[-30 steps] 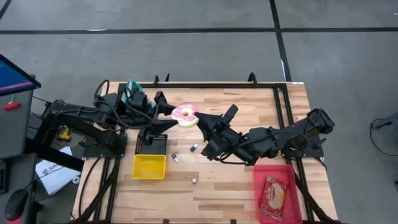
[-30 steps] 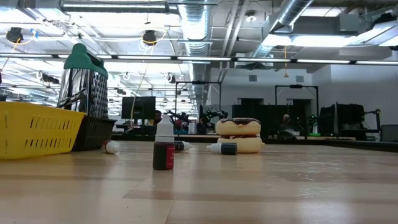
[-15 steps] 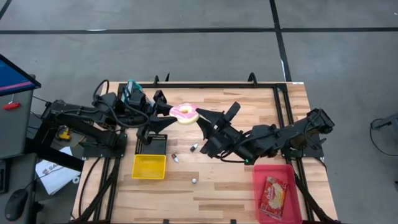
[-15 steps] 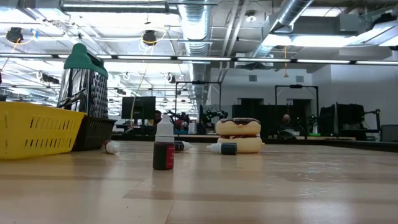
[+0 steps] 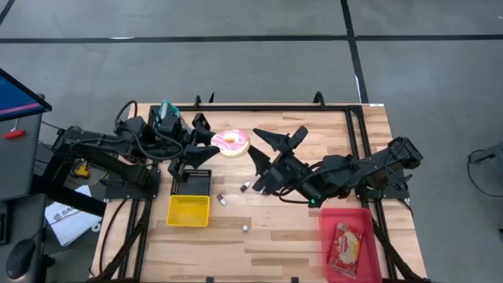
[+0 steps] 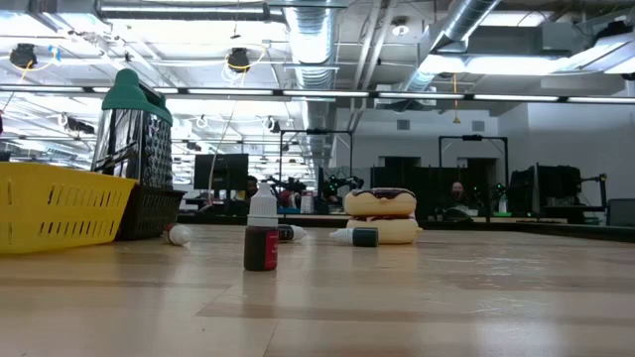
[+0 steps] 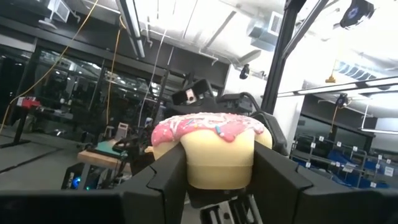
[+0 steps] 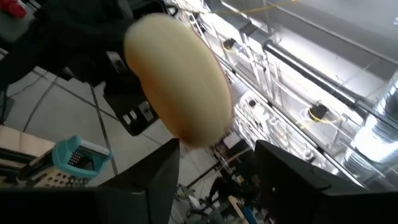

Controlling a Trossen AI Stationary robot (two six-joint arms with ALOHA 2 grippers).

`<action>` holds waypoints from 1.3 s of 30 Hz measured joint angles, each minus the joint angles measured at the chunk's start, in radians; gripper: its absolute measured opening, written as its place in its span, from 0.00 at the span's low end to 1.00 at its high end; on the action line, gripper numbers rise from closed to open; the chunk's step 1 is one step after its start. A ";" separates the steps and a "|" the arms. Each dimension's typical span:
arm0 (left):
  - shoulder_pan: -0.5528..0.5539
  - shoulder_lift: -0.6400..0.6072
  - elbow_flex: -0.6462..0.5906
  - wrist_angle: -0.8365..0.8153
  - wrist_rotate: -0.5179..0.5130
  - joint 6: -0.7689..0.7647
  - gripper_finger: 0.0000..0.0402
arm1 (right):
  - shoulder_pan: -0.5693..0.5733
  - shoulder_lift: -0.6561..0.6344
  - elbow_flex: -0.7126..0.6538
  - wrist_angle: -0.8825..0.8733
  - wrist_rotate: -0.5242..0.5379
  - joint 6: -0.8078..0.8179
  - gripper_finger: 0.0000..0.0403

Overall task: Pick & Place Food Item
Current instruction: Put the pink donut into the black bin

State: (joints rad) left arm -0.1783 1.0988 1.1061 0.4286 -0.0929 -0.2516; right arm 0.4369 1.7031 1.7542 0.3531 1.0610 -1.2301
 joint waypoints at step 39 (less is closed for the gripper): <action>-0.544 -0.252 -0.001 -1.395 -0.756 -0.540 0.37 | 0.146 -0.008 0.000 -0.036 0.489 0.263 0.52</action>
State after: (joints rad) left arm -0.7221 0.8467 1.1053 -0.9666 -0.8493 -0.7916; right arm 0.5828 1.6951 1.7546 0.3172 1.5502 -0.9672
